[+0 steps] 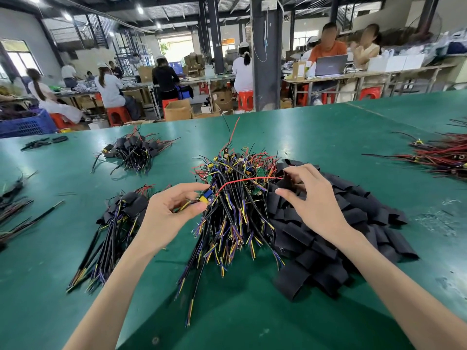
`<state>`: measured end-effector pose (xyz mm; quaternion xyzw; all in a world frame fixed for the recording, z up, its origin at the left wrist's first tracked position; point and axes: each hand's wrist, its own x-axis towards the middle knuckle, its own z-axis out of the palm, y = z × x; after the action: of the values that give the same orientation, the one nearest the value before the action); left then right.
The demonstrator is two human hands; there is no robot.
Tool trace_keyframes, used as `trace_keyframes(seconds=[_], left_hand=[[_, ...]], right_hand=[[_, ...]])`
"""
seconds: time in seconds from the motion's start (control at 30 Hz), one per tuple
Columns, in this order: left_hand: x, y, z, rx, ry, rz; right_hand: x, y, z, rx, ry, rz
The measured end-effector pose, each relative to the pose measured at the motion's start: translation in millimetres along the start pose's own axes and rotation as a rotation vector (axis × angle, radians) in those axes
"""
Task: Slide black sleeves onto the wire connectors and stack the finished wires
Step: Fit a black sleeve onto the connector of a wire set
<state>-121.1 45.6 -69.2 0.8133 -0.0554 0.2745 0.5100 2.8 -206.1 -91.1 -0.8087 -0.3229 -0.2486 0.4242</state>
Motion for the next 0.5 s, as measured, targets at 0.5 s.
trace_keyframes(seconds=[0.5], left_hand=[[0.3, -2.4, -1.0, 0.023, 0.025, -0.025]], right_hand=[[1.4, -2.7, -2.1, 0.11, -0.013, -0.053]])
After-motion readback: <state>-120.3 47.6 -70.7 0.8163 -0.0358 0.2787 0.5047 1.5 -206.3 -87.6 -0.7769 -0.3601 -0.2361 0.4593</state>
